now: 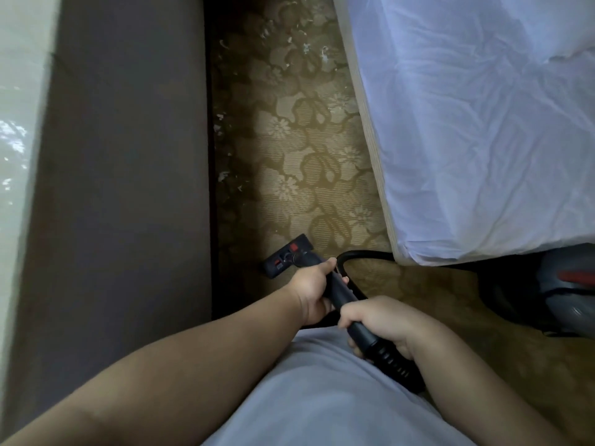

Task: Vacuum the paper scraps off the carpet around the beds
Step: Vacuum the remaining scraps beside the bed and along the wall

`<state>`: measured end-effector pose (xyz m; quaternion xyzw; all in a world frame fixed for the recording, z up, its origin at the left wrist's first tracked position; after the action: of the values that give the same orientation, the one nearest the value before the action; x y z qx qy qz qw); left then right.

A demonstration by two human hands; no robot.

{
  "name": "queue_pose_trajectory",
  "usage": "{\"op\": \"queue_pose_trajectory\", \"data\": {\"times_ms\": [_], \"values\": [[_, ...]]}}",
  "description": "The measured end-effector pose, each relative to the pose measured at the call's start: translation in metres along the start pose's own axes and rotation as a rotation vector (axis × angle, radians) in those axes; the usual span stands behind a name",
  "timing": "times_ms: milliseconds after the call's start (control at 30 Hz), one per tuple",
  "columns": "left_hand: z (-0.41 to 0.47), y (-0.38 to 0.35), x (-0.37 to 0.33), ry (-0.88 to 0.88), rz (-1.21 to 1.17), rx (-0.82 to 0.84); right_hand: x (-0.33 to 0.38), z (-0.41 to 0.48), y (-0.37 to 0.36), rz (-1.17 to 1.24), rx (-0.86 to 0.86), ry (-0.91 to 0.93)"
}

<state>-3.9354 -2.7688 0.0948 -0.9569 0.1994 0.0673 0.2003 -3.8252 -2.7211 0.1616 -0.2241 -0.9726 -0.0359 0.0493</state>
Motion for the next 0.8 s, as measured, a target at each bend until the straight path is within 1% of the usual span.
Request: {"op": "queue_pose_trajectory", "data": {"times_ms": [167, 300, 500, 633, 800], "values": [[-0.001, 0.011, -0.022, -0.030, 0.002, -0.032, 0.022, 0.003, -0.012, -0.011, 0.018, 0.040], [0.011, 0.014, -0.052, -0.056, -0.039, -0.074, 0.053, 0.017, -0.010, -0.039, 0.016, 0.074], [0.043, -0.001, -0.114, -0.090, -0.089, -0.141, 0.127, 0.041, 0.009, -0.054, 0.072, 0.113], [0.061, -0.006, -0.161, -0.127, -0.086, -0.193, 0.179, 0.056, 0.019, -0.062, 0.114, 0.116], [0.077, -0.008, -0.216, -0.217, -0.033, -0.254, 0.229, 0.067, 0.021, -0.076, 0.161, 0.136]]}}
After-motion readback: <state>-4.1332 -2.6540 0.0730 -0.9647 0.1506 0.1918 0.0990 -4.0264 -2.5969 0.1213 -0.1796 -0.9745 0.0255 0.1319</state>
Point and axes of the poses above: each hand's wrist, its own z-axis towards the middle knuckle, its own y-axis out of the back of the hand, x = y × z, the point moved 7 cm from there along z, towards the middle knuckle, and after that the axes turned 4 degrees about -y, right-handed, at the moved point
